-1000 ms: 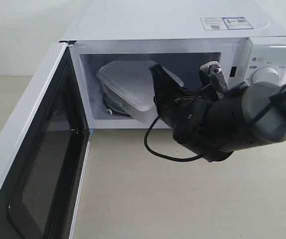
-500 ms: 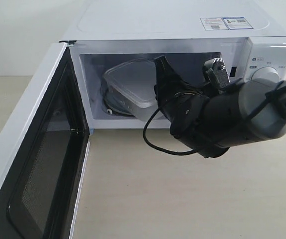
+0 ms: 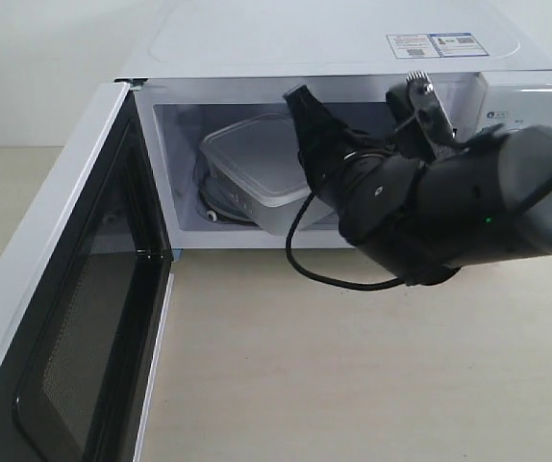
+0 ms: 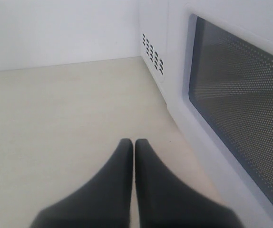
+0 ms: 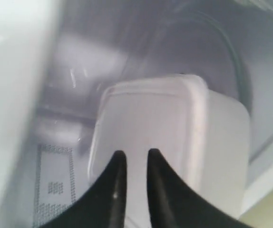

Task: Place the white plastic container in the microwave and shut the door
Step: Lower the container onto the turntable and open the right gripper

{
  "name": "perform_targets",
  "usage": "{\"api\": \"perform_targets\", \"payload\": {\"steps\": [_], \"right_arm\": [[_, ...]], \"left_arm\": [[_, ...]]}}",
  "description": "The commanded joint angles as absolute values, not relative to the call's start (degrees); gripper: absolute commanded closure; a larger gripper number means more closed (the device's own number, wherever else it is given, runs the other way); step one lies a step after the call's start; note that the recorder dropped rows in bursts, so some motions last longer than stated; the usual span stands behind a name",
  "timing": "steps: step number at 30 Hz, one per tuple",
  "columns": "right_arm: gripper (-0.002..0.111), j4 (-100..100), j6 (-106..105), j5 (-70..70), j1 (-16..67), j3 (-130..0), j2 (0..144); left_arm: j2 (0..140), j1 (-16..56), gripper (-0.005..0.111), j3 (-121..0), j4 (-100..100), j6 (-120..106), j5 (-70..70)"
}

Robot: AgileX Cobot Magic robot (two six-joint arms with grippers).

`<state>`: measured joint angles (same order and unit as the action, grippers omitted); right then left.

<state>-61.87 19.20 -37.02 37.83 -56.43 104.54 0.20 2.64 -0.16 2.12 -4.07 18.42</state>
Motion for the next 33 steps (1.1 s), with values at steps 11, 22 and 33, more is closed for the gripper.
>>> {"api": "perform_targets", "payload": {"steps": [11,22,33], "right_arm": [[0.109,-29.4,-13.9,-17.7,38.6,-46.0,92.7],[0.109,-20.9,-11.8,-36.1,40.2,-46.0,105.0],[0.109,-21.1,-7.0,-35.6,36.9,-56.2,115.8]], "left_arm": [[0.0,2.4,0.103,0.0,2.3,-4.4,17.6],[0.0,2.4,0.103,0.0,2.3,-4.4,17.6],[0.0,2.4,0.103,0.0,2.3,-4.4,17.6]]}}
